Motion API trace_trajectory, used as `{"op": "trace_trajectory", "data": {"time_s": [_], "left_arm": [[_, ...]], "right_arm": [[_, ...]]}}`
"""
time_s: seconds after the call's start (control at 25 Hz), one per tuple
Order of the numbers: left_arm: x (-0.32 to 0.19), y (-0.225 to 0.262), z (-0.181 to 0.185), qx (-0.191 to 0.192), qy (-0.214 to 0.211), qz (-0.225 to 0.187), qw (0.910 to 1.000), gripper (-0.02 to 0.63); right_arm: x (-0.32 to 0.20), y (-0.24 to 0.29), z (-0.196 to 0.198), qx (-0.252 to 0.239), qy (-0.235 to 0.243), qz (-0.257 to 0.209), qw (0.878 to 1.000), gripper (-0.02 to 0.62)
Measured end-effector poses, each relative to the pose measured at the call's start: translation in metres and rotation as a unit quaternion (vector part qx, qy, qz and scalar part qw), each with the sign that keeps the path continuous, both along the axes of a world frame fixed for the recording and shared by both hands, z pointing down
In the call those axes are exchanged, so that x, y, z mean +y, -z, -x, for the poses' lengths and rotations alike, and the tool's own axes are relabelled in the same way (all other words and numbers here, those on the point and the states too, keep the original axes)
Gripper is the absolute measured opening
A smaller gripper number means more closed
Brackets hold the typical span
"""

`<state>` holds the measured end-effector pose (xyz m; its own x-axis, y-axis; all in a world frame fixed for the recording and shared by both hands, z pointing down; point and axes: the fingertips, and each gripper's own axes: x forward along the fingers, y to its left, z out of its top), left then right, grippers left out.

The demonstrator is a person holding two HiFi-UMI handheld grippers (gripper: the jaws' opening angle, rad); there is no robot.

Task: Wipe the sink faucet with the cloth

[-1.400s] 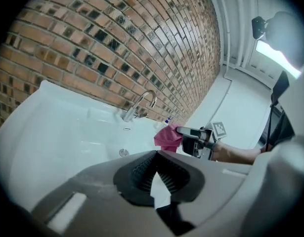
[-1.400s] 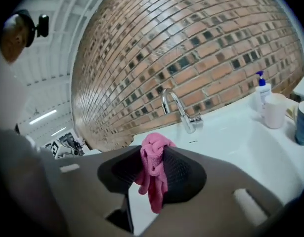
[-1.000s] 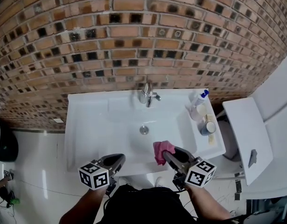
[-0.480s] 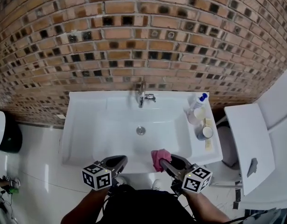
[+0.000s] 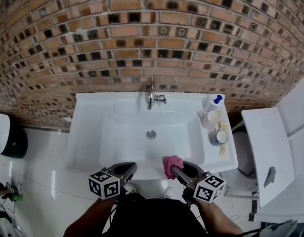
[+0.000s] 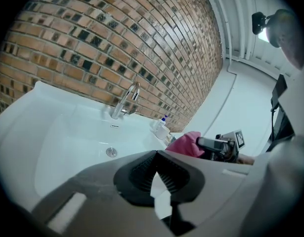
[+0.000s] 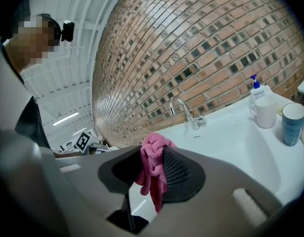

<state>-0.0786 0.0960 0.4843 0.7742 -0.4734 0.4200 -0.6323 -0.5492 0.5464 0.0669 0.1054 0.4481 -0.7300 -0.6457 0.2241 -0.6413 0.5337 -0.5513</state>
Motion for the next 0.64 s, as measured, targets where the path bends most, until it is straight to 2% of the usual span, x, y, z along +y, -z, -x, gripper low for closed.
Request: {"op": "trace_trajectory", "data": {"time_s": [0.64], "left_arm": [[-0.0087,0.0024,0.0039,0.0,-0.003,-0.005,1.0,0.006]], "right_arm": [[-0.0021,0.002,0.0057,0.015,0.01,-0.002,1.0,0.121]]}}
